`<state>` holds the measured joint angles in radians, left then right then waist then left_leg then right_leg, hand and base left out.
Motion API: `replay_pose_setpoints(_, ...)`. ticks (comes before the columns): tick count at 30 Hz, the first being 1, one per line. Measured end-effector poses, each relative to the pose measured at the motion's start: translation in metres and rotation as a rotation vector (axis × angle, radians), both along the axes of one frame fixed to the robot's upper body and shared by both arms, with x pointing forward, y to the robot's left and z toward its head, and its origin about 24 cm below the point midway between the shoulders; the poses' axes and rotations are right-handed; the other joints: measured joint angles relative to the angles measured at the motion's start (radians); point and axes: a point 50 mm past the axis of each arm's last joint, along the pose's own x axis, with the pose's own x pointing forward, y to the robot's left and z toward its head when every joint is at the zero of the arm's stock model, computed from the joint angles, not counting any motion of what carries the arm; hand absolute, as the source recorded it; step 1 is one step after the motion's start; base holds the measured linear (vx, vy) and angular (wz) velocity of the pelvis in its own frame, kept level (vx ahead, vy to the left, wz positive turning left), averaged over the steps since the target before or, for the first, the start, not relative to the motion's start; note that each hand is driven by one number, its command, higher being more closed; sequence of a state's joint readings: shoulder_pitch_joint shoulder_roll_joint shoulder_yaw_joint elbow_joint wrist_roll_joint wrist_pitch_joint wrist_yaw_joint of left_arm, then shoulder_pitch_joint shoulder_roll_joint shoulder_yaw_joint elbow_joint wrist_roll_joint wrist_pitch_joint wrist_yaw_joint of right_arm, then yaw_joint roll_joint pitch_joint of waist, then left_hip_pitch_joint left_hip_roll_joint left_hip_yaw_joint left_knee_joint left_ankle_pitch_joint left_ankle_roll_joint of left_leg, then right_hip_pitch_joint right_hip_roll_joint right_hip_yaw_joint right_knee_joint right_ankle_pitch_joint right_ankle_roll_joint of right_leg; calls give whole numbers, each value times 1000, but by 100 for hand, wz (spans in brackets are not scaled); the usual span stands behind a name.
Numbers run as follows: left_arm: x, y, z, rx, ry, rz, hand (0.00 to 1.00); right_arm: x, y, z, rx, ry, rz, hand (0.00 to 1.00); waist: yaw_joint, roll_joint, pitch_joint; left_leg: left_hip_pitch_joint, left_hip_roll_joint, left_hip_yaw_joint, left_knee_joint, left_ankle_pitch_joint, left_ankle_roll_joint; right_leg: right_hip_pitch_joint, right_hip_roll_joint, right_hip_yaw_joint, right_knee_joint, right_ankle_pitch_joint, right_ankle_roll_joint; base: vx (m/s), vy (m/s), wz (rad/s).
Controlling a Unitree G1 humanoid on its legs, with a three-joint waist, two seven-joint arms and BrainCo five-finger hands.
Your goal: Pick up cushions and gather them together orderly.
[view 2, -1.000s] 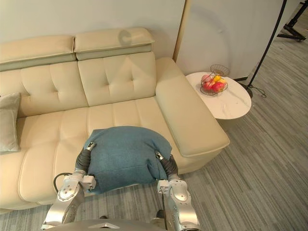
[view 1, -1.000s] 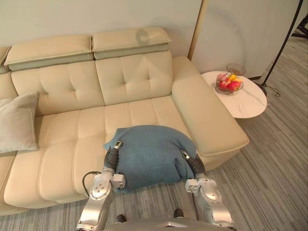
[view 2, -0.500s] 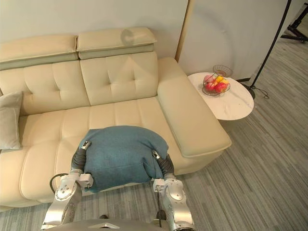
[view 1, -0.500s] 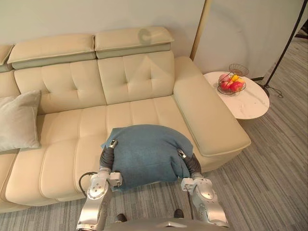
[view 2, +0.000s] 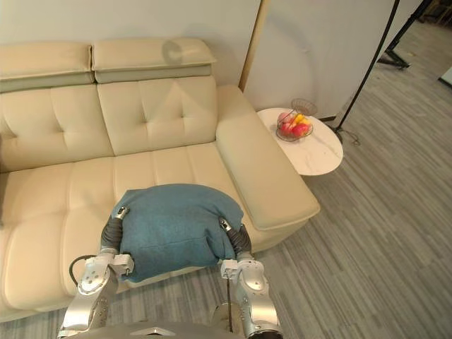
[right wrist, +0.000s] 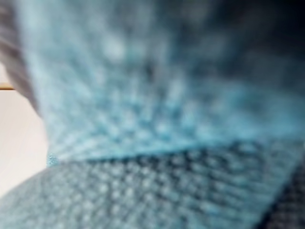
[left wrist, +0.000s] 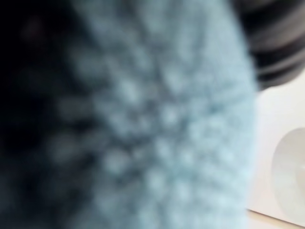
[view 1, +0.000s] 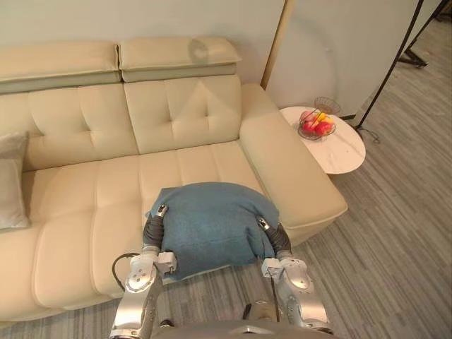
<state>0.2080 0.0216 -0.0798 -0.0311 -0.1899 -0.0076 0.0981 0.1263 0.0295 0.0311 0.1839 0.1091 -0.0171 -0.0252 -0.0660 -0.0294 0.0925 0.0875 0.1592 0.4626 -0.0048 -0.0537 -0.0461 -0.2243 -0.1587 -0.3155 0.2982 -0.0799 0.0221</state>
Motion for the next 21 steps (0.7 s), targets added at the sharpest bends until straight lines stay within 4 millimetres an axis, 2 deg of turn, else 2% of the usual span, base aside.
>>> replay_pose_setpoints(2, 3, 0, 2, 1, -9, 0, 100, 2, -1, 2, -1, -8, -1, 100, -13, 4, 2, 1, 7, -27, 6, -12, -15, -10, 43, 6, -116, 39, 8, 203, -135, 47)
replay_pose_setpoints(3, 5, -1, 3, 4, -14, -5, 100, 2, -2, 2, -5, -10, -3, 100, -29, -4, 4, 5, 0, -63, 25, -33, -43, -13, 66, 36, -199, 103, 9, 222, -172, 68)
replay_pose_setpoints(4, 5, -1, 3, 7, -15, -7, 100, 2, -2, 2, -6, -11, -2, 100, -32, -12, 4, 9, -7, -77, 36, -42, -54, -8, 74, 54, -221, 134, -2, 247, -218, 95)
replay_pose_setpoints(5, 6, -5, 0, -2, -2, -17, 100, 1, -8, 3, -25, -12, -3, 100, -41, -4, 8, 22, 1, -116, 63, -70, -80, 19, 84, 89, -214, 218, -17, 295, -189, 62)
replay_pose_setpoints(6, 7, -13, -2, -21, 5, -33, 100, 2, -16, 7, -59, -31, -3, 100, -24, 61, 9, 19, 45, -142, 87, -85, -99, 17, 109, 54, -169, 171, -28, 327, -174, 56)
replay_pose_setpoints(8, 13, -22, 2, -41, -14, -53, 100, 5, -26, 12, -87, -51, -13, 100, -23, 107, 21, 12, 76, -170, 97, -76, -115, 10, 115, 11, -103, 110, -43, 326, -141, 51)
replay_pose_setpoints(10, 16, -24, 5, -47, -25, -60, 100, 5, -31, 14, -92, -56, -25, 100, -20, 109, 20, 9, 96, -173, 118, -49, -128, 39, 126, -18, -104, 78, -54, 273, -159, 52)
replay_pose_setpoints(11, 16, -26, 4, -47, -25, -69, 100, 3, -31, 14, -85, -61, -36, 100, -23, 103, 23, -11, 118, -178, 197, -51, -125, 86, 134, -40, -128, 63, -55, 281, -158, 46)
replay_pose_setpoints(13, 15, -25, 2, -42, -15, -80, 100, -1, -30, 14, -76, -60, -44, 100, -17, 94, 28, -48, 152, -164, 352, -57, -113, 157, 147, -51, -168, 57, -58, 209, -102, 28)
replay_pose_setpoints(14, 15, -26, 2, -43, -15, -85, 100, -3, -31, 16, -78, -66, -46, 100, -7, 92, 29, -81, 171, -159, 444, -77, -82, 188, 149, -48, -186, 52, -64, 123, 10, -11)
replay_pose_setpoints(15, 15, -26, 2, -43, -15, -89, 100, -3, -32, 17, -80, -71, -49, 100, 7, 90, 27, -113, 172, -160, 504, -117, -74, 202, 147, -38, -195, 51, -66, 143, 26, -20)
replay_pose_setpoints(17, 15, -27, 2, -44, -17, -90, 100, -1, -32, 19, -80, -80, -52, 100, 11, 92, 27, -156, 149, -165, 493, -164, -60, 206, 142, -20, -202, 51, -65, 94, 101, -27)
replay_pose_setpoints(18, 15, -26, 2, -42, -17, -90, 100, -1, -32, 19, -79, -80, -52, 100, 14, 85, 30, -175, 116, -188, 440, -184, -53, 208, 131, -4, -201, 54, -62, 80, 206, -41)
replay_pose_setpoints(19, 14, -26, 1, -42, -14, -89, 100, -1, -32, 18, -81, -78, -53, 100, 20, 79, 33, -176, 69, -233, 345, -176, -49, 208, 116, 18, -197, 61, -50, 63, 184, -41)
replay_pose_setpoints(20, 13, -26, 0, -43, -10, -88, 100, -2, -33, 18, -81, -76, -52, 100, 21, 82, 32, -166, 56, -251, 294, -151, -48, 207, 116, 27, -198, 63, -42, 39, 221, -68)
replay_pose_setpoints(21, 11, -25, -2, -37, 2, -87, 100, -3, -30, 14, -75, -55, -51, 100, 29, 77, 27, -144, 36, -251, 236, -67, -59, 213, 112, 72, -208, 67, 3, 65, 211, -54)
